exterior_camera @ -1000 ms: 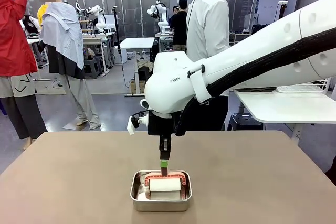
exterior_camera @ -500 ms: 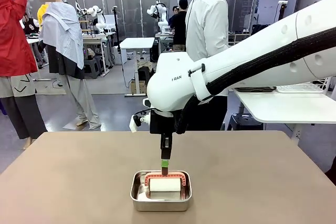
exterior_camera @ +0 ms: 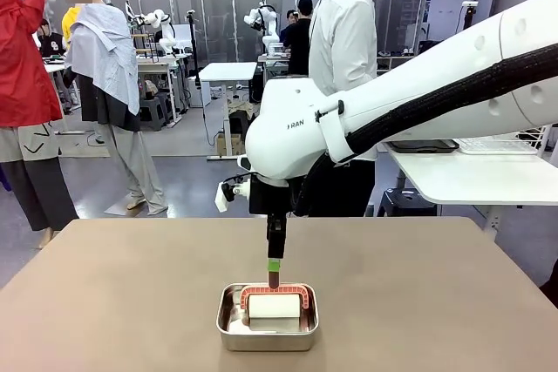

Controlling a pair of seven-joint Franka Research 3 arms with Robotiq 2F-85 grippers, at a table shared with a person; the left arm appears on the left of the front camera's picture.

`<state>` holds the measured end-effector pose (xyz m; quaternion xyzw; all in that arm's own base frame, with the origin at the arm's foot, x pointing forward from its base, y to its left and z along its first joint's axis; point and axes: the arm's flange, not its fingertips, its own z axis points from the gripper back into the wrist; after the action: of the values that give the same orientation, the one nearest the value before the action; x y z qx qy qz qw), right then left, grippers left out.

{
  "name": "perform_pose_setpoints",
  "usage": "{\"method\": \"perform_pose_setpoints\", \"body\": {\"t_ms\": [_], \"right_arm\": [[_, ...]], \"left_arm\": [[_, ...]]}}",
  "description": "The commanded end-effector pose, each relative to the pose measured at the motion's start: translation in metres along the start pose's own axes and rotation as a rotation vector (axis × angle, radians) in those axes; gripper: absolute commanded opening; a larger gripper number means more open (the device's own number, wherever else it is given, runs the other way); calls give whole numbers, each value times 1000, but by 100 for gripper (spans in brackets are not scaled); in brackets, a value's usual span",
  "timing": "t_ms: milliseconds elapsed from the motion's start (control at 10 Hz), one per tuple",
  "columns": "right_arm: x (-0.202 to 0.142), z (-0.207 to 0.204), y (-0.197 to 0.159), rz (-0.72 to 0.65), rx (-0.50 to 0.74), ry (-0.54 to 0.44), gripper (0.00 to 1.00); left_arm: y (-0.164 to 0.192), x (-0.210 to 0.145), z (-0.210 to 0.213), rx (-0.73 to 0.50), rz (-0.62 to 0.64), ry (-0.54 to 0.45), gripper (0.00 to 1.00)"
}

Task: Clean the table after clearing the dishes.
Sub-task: Place the Lint Roller back on top of the Airtight Container.

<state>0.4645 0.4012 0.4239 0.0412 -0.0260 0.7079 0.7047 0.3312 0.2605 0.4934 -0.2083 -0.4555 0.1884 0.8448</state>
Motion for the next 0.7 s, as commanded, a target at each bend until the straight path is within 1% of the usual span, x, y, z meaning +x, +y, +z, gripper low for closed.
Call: {"method": "perform_pose_setpoints", "body": {"t_ms": [0,100,200,300,600], "right_arm": [[-5,8,5,-3,-53,1,100],[-5,14,4,-8,-68,-7,100],[-6,18,6,2,-58,-20,100],[-1,11,-1,0,-29,-9,100],[-1,11,-1,0,-29,-9,100]], "left_arm": [[0,2,3,-7,-3,9,100],[0,2,3,-7,-3,9,100],[0,2,3,-7,-3,9,100],[0,2,3,-7,-3,9,100],[0,2,3,-7,-3,9,100]]}}
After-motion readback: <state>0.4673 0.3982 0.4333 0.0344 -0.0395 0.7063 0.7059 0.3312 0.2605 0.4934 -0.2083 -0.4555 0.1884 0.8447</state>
